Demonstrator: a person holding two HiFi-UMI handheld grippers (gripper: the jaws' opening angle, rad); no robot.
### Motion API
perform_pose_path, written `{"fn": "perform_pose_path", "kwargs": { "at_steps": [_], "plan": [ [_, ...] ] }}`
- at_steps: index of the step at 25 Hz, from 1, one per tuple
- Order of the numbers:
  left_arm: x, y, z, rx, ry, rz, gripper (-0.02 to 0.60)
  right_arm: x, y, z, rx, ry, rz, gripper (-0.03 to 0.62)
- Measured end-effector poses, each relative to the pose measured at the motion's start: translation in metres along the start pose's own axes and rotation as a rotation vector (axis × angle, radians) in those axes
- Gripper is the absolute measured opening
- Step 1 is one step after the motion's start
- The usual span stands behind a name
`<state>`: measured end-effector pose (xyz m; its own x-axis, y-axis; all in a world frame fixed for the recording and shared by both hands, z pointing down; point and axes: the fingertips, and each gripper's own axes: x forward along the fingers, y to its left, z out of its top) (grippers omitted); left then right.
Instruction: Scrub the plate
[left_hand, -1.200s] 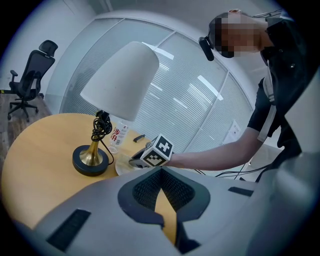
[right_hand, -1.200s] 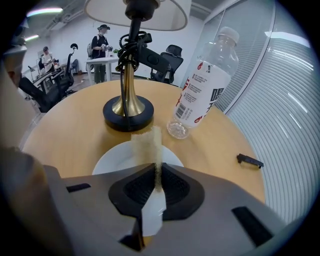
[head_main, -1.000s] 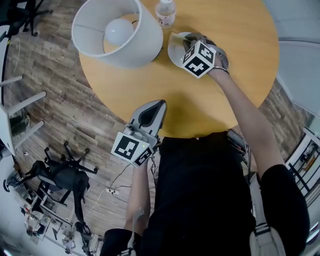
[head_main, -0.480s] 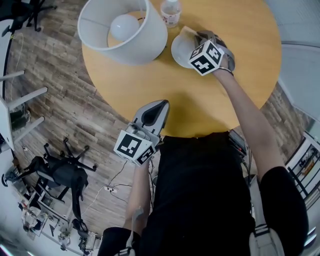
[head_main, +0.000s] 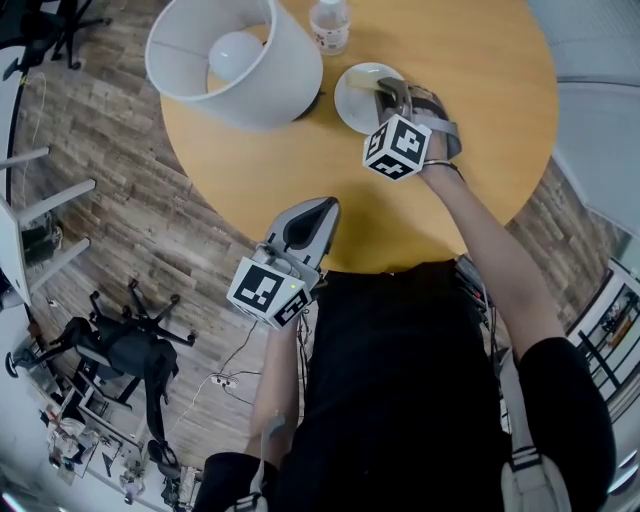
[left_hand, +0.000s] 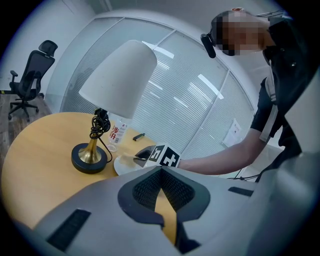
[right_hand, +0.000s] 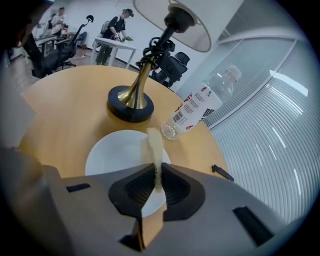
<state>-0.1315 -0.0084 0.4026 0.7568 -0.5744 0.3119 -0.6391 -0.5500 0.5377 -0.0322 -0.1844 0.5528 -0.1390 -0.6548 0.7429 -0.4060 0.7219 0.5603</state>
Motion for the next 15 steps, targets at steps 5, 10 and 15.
{"fn": "perform_pose_path", "kwargs": {
  "at_steps": [5,10,15],
  "plan": [
    [0.001,-0.003,-0.002,0.005,0.003,-0.007,0.011,-0.016,0.03,-0.001,-0.069,-0.026,0.039,0.029],
    [-0.003,-0.003,-0.005,0.005,0.004,-0.004,0.011,-0.038,0.055,-0.001,-0.089,-0.053,0.068,0.029],
    [-0.001,-0.006,-0.009,0.005,0.009,-0.012,0.011,-0.055,0.058,-0.002,-0.074,-0.076,0.088,0.029]
  ]
}}
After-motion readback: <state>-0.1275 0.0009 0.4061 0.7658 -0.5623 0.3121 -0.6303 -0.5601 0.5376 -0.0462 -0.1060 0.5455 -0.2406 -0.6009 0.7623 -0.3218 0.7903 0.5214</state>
